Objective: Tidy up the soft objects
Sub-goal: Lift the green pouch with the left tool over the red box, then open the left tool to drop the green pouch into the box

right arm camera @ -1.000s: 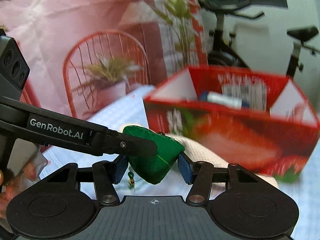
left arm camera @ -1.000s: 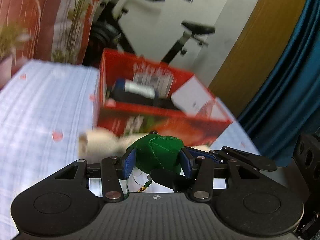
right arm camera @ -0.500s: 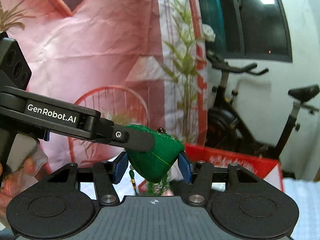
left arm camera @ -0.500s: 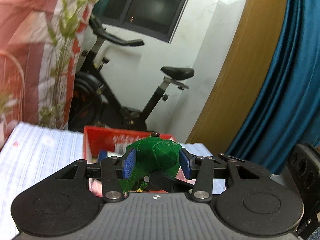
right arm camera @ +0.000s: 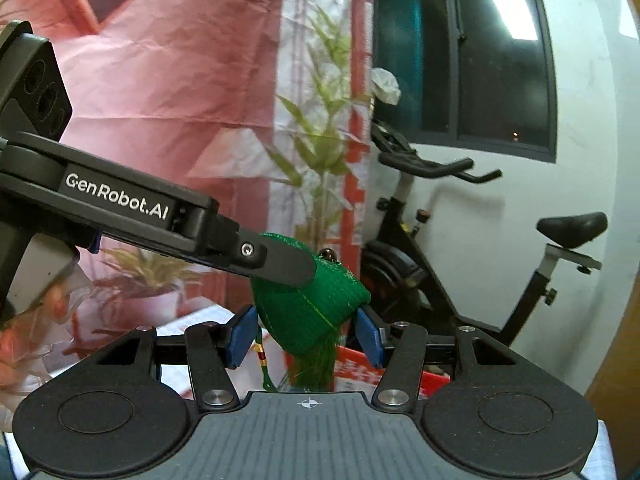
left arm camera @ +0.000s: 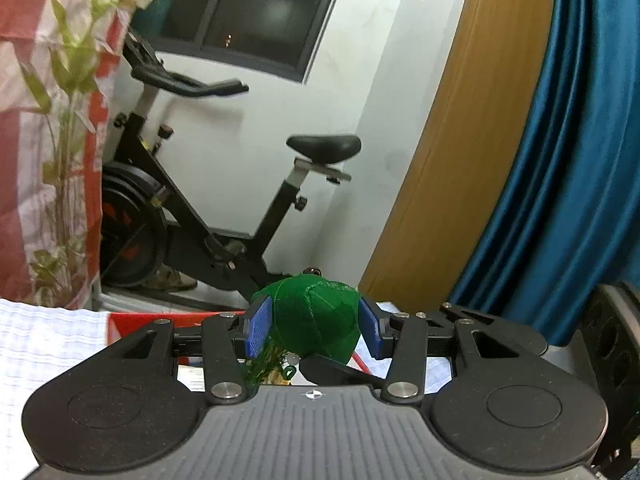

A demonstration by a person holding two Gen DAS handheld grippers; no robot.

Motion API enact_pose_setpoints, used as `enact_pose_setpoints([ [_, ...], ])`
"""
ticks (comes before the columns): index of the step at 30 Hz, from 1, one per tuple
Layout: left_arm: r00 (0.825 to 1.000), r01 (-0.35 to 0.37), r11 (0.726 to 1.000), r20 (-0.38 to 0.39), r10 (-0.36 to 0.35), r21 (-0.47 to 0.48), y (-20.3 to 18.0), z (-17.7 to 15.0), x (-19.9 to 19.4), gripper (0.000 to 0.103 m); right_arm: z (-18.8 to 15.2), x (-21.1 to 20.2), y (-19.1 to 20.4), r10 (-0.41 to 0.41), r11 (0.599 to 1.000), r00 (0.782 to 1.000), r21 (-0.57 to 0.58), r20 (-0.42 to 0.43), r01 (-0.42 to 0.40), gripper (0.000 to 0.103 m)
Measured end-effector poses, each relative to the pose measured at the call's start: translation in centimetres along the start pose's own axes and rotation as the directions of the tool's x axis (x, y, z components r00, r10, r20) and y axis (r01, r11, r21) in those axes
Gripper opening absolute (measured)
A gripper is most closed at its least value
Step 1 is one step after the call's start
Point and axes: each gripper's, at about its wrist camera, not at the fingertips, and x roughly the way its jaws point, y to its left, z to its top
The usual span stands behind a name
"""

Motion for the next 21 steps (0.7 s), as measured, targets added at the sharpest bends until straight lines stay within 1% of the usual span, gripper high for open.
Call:
enact_pose_setpoints([
  [5,0.997,0.000,1.000,-0.072,-0.001,-0.009,0.6,-1.2,4.6,0.049,-2.2,2.0,-2.5,-0.022,1.000,0.998,0.006,-0.052,0.022,0.050],
  [9,0.989,0.002,0.999,-0.148,-0.008,-0.041,1.7,-2.4,7.2,0.049,-4.5,3.8,-3.7,-0.039,0.999,0.993,-0.001,-0.113,0.039,0.050],
  [12,0.982,-0.003,0.999,-0.190,-0.006,-0.046,2.4,-3.1,8.8,0.049,-5.9,5.1,-4.2,-0.041,0.999,0.986,0.010,-0.163,0.043,0.050],
  [18,0.975,0.003,0.997,-0.220,-0.019,-0.071,3.6,-3.8,10.1,0.049,-7.4,7.5,-4.4,-0.084,0.996,0.966,-0.020,-0.246,0.082,0.049],
  [20,0.976,-0.011,0.998,-0.217,-0.003,-0.064,3.6,-3.8,10.2,0.049,-7.6,8.2,-4.2,-0.121,0.992,0.958,-0.052,-0.260,0.111,0.049],
  [21,0.976,-0.016,0.998,-0.217,0.004,-0.055,3.7,-3.8,10.2,0.049,-7.6,8.6,-4.1,-0.153,0.988,0.953,-0.066,-0.263,0.140,0.048],
])
